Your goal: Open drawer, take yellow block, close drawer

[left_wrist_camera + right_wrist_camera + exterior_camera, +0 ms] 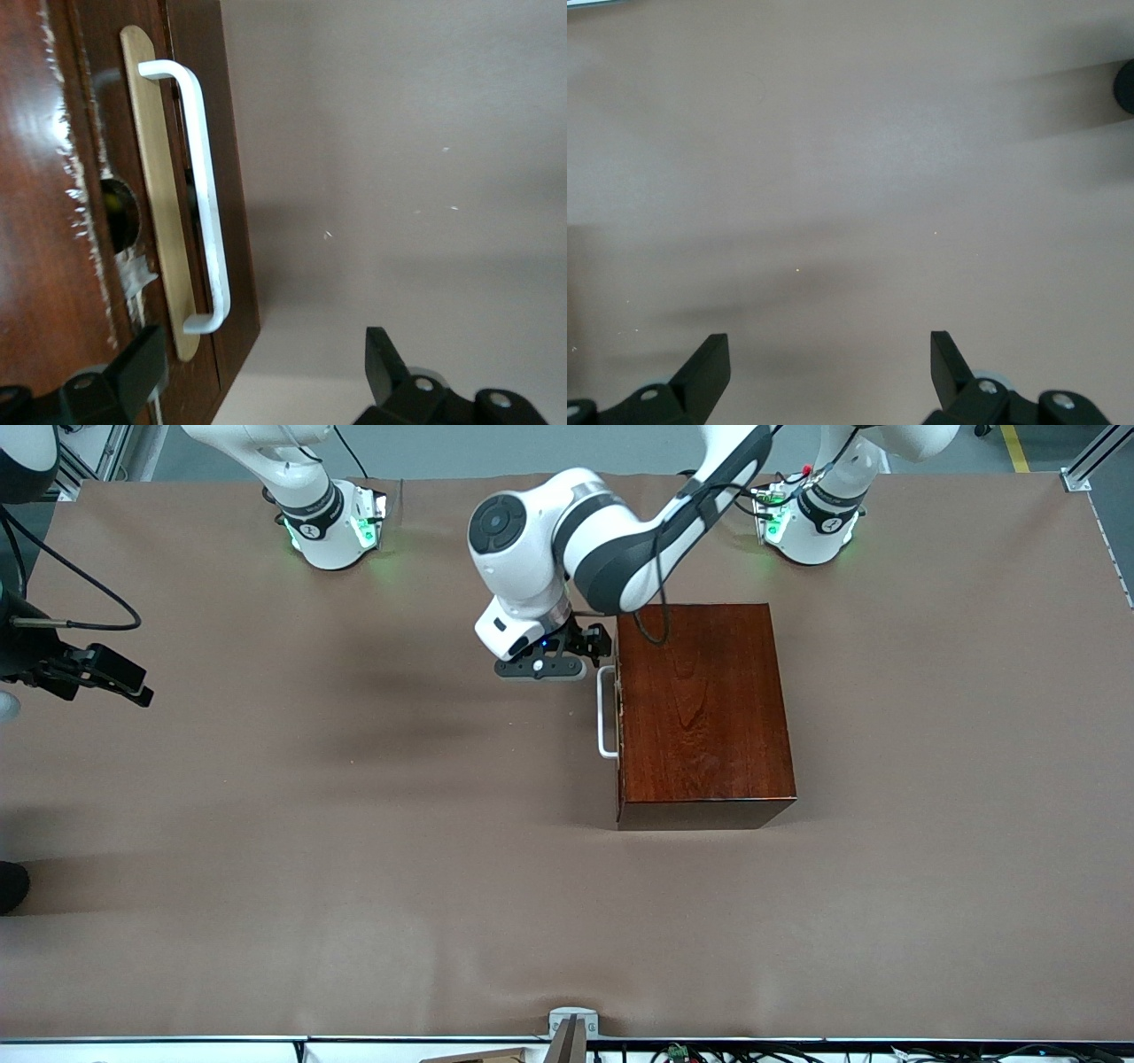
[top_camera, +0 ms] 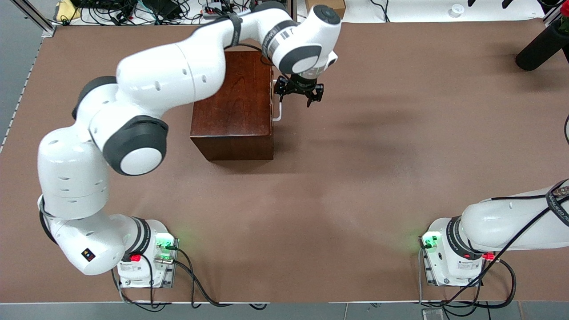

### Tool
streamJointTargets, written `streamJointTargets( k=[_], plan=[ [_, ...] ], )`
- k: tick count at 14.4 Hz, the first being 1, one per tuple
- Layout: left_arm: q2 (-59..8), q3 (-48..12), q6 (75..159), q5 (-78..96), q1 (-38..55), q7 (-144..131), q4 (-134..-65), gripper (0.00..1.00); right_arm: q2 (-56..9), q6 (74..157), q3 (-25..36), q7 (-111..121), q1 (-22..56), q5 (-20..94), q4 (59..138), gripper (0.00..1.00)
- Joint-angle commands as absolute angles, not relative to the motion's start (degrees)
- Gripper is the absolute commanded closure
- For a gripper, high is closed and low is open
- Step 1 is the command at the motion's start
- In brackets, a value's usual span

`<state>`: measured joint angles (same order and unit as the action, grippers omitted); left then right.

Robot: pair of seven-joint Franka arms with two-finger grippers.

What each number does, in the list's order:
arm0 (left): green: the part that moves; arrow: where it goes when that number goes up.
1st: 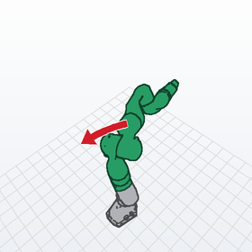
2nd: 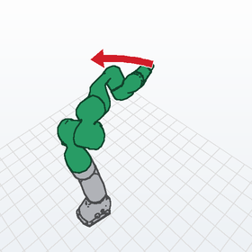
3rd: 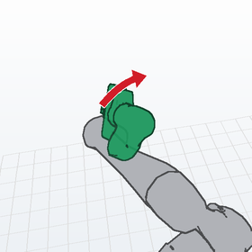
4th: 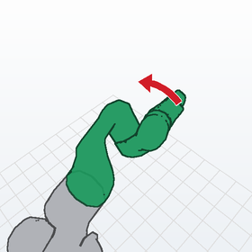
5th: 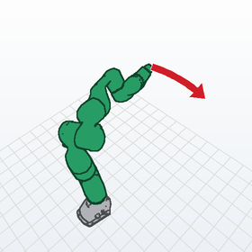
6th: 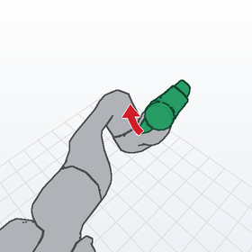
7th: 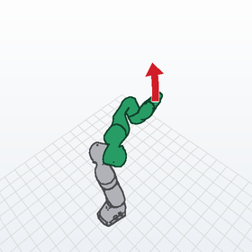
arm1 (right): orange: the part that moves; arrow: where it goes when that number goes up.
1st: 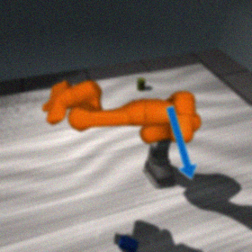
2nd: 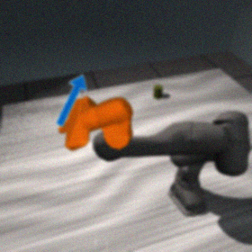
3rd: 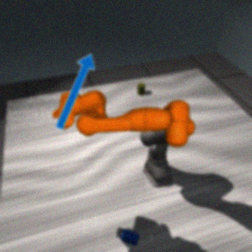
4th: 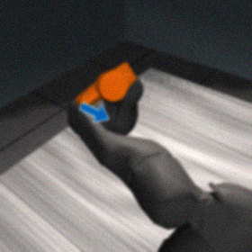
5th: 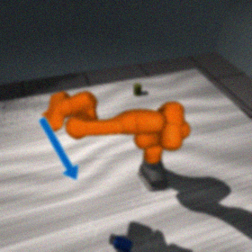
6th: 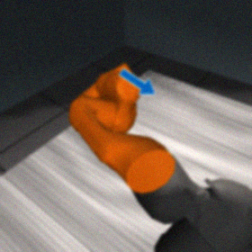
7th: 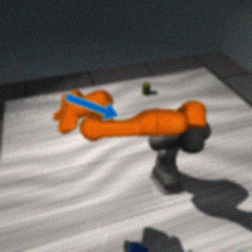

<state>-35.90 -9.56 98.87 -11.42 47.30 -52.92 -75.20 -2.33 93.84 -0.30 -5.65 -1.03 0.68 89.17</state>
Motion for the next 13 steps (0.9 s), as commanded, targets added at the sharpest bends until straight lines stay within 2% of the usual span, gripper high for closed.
streamJointTargets(
  k=[1,7,13],
  plan=[
    [-38.67,-7.65,99.4,-13.09,48.52,-52.12,-73.04,0.0,-2.37,94.04,-0.7,-6.33,-1.41,0.97,88.95,0.0],
    [-40.43,-6.33,99.93,-15.56,48.43,-50.19,-73.21,0.0,-2.37,94.04,-0.7,-6.24,-1.49,0.97,88.95,0.0],
    [-42.36,-5.71,104.14,-15.56,48.25,-50.54,-73.21,0.0,-2.37,94.13,-0.7,-6.33,-1.58,0.97,88.95,0.0]
  ],
)
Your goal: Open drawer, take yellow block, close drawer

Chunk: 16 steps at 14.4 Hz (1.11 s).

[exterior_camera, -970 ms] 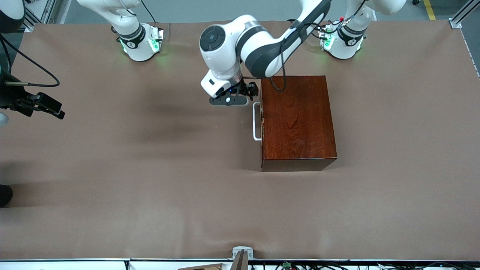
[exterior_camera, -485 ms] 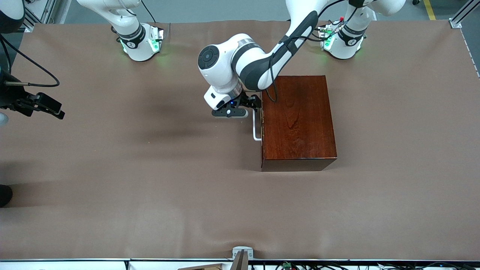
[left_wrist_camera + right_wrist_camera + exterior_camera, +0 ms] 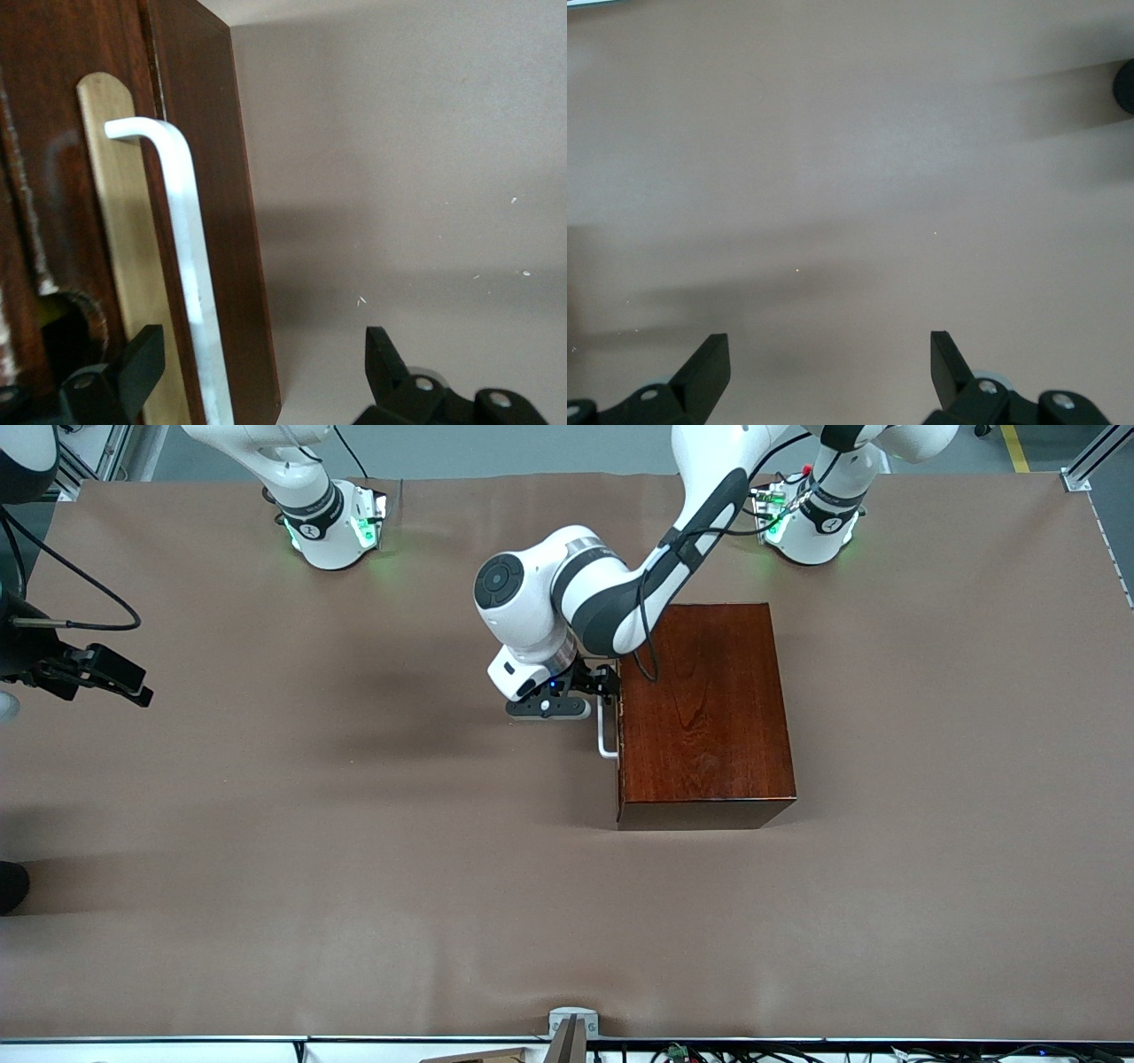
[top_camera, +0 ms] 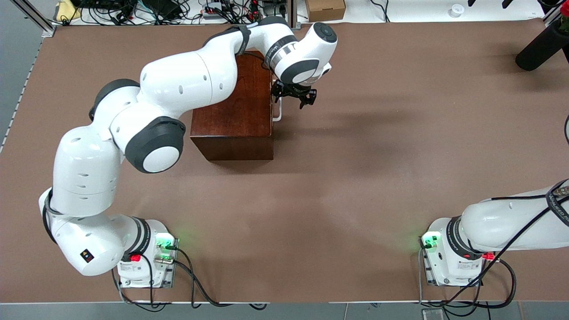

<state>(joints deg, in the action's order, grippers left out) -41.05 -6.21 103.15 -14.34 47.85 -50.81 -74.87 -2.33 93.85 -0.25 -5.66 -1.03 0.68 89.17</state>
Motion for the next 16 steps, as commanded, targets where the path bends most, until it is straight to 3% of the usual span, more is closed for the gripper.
streamJointTargets(
  k=[1,16],
  plan=[
    [-42.8,-5.54,104.41,-15.56,48.25,-50.62,-73.21,0.0,-2.37,94.13,-0.7,-6.33,-1.67,0.97,88.95,0.0],
    [-43.07,-5.36,113.81,-12.32,48.6,-58.44,-73.04,0.0,-2.99,94.13,-0.7,-6.33,-1.67,0.97,88.95,0.0]
  ],
)
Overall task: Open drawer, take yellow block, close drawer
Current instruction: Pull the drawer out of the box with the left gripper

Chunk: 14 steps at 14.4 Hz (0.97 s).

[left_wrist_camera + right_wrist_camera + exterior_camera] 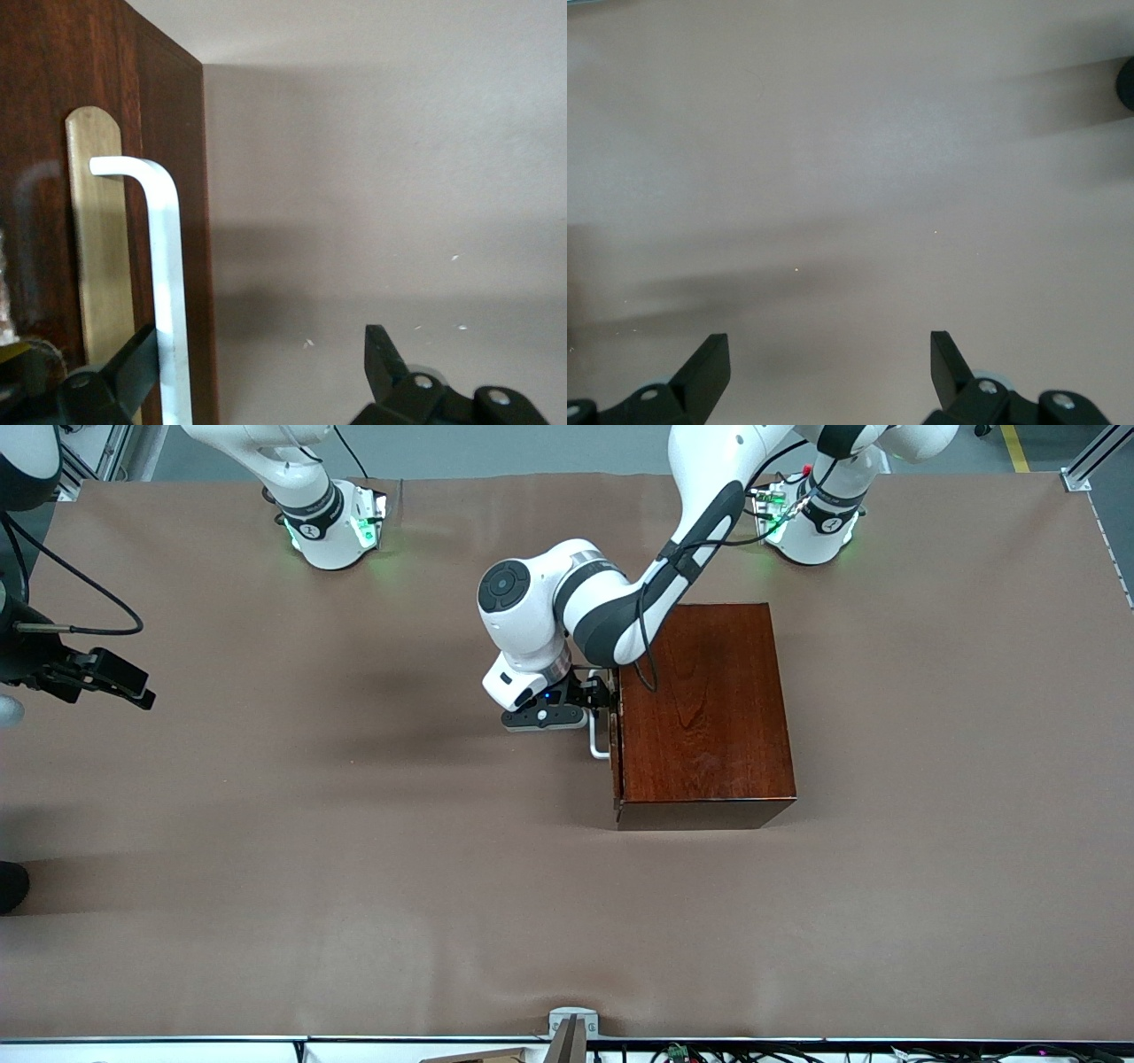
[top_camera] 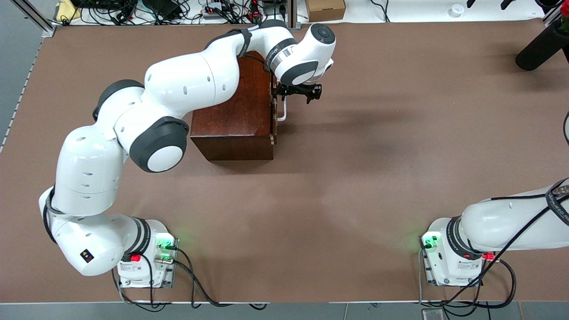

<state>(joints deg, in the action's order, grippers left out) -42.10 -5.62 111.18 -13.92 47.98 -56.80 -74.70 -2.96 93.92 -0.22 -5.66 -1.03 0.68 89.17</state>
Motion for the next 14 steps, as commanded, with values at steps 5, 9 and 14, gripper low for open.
streamJointTargets(
  k=[5,9,14],
  plan=[
    [-43.59,-5.19,116.98,-8.88,48.52,-59.06,-73.04,0.0,-2.99,94.13,-0.7,-6.24,-1.67,0.97,88.95,0.0],
    [-44.38,-5.19,119.53,-6.07,48.6,-59.5,-73.04,0.0,-2.99,94.13,-0.7,-6.33,-1.76,0.97,88.95,0.0],
    [-44.3,-5.36,123.83,-1.76,48.52,-59.41,-72.95,0.0,-2.99,94.13,-0.7,-6.33,-1.67,0.97,88.95,0.0]
  ],
)
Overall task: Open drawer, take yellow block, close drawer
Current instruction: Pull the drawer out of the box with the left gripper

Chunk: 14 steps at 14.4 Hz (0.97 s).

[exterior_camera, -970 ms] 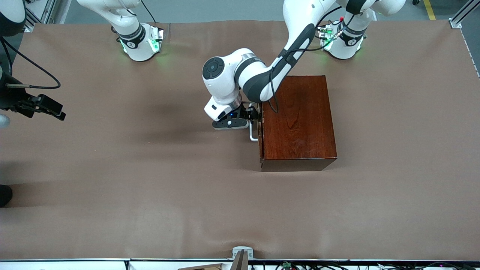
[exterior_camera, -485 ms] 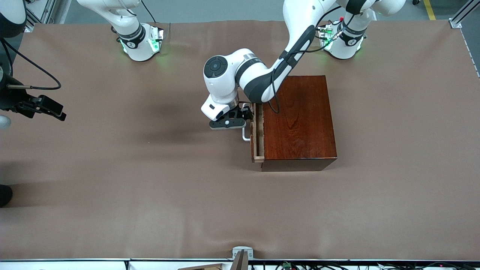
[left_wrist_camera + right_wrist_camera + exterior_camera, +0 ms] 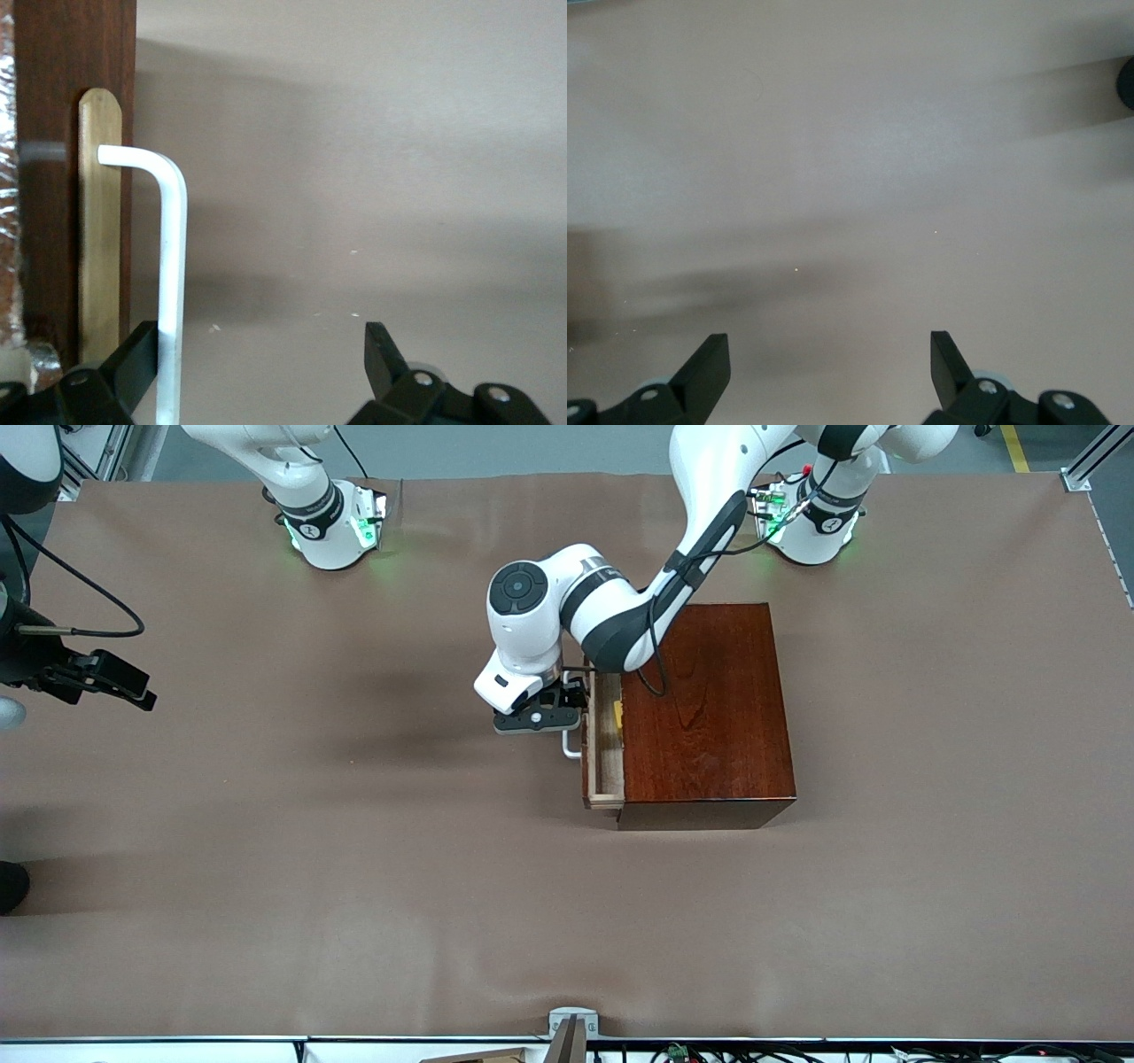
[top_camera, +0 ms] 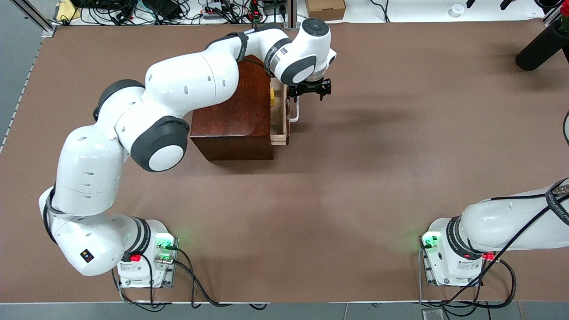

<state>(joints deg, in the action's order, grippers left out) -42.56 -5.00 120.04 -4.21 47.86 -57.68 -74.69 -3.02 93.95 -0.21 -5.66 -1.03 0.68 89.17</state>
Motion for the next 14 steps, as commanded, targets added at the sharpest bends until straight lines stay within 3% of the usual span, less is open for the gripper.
streamJointTargets(
  k=[1,14],
  plan=[
    [-44.3,-5.45,124.53,-1.15,48.6,-59.41,-72.95,0.0,-2.99,94.04,-0.7,-6.33,-1.67,0.97,88.95,0.0],
    [-45.53,-8.09,133.41,2.55,48.78,-58.8,-73.04,0.0,-2.99,94.04,-0.7,-6.33,-1.49,0.97,88.95,0.0]
  ],
)
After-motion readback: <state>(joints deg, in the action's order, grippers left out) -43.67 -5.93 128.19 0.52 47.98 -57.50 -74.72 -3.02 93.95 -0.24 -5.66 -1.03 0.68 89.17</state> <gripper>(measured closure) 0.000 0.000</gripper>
